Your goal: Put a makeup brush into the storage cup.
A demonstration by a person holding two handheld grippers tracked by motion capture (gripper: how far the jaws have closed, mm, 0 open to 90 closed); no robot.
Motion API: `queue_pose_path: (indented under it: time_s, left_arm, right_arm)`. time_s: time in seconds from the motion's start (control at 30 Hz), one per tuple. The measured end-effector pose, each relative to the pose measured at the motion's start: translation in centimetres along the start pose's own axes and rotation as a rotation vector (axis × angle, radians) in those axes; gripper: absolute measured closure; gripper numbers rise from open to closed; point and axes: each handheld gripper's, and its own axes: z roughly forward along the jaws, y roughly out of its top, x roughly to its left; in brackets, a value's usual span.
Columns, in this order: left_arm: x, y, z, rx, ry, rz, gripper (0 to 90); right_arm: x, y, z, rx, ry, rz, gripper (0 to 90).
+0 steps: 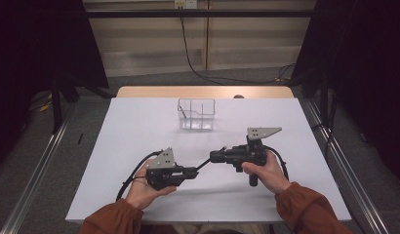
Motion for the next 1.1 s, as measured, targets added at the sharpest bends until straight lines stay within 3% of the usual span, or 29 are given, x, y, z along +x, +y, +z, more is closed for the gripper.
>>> queue_pose_path:
  time_s: [0.2, 0.47, 0.63, 0.77, 0.9, 1.1]
  left_arm:
    - [0.3, 0.0, -0.1, -0.012, 0.017, -0.030, 79.3]
    - [0.5, 0.2, -0.7, -0.028, 0.068, -0.055, 63.1]
    - [0.6, 0.4, -1.2, -0.047, 0.105, -0.099, 46.3]
    - [0.7, 0.6, -1.4, -0.055, 0.123, -0.113, 34.7]
    - [0.7, 0.9, -1.6, -0.060, 0.166, -0.137, 17.1]
    - [0.8, 1.2, -2.0, -0.089, 0.168, -0.149, 6.8]
  right_arm:
    - [0.1, 0.2, -0.2, 0.003, -0.007, -0.001, 83.8]
    - [0.3, 0.8, -0.2, 0.001, -0.016, -0.017, 83.8]
    - [0.2, 1.1, -0.6, 0.023, -0.037, -0.020, 83.7]
    - [0.1, 1.2, -0.9, 0.053, -0.036, -0.020, 83.8]
    - [0.0, 1.4, -1.2, 0.083, -0.048, -0.026, 83.7]
    - [-0.3, 1.9, -1.8, 0.118, -0.070, -0.028, 83.7]
